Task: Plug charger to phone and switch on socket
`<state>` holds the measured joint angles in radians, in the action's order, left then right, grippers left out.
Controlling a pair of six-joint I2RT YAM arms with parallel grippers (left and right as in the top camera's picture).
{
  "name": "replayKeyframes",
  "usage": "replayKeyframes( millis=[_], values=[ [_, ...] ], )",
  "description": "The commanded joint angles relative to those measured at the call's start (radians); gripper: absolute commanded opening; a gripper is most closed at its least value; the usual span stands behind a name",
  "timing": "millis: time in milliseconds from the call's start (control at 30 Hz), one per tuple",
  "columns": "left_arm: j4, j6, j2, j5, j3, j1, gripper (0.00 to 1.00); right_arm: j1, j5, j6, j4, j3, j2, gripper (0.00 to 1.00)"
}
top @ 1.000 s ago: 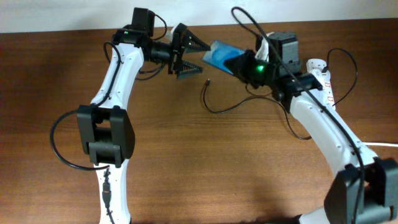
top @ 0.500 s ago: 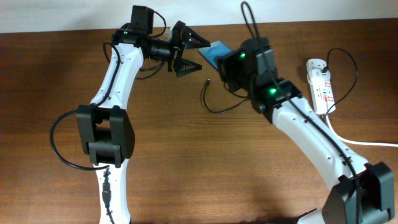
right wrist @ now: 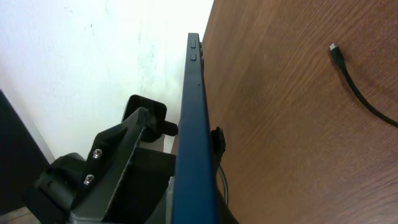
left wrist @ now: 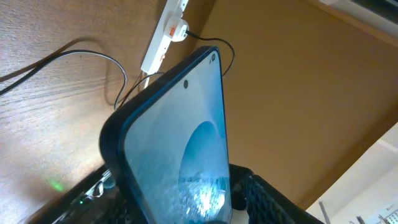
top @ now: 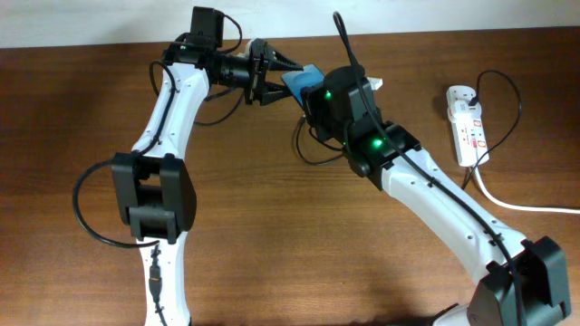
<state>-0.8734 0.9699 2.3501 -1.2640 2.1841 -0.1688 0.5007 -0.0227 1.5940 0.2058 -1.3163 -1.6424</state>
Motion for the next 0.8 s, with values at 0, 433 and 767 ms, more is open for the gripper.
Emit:
replayKeyframes(
  millis=[0, 433, 767],
  values=[
    [0.002, 0.014, -0.009, -0.003, 0.011, -0.003, 0.54, 0.042, -0.046, 0.013, -0.033, -0.012, 0.014, 0.04],
    [0.002, 0.014, -0.009, 0.008, 0.011, -0.003, 0.0, 0.076, -0.072, 0.012, -0.027, -0.012, 0.014, 0.04],
    [0.07, 0.248, -0.009, 0.105, 0.011, -0.003, 0.0, 0.076, -0.068, 0.012, -0.02, -0.012, 0.014, 0.04]
  ],
)
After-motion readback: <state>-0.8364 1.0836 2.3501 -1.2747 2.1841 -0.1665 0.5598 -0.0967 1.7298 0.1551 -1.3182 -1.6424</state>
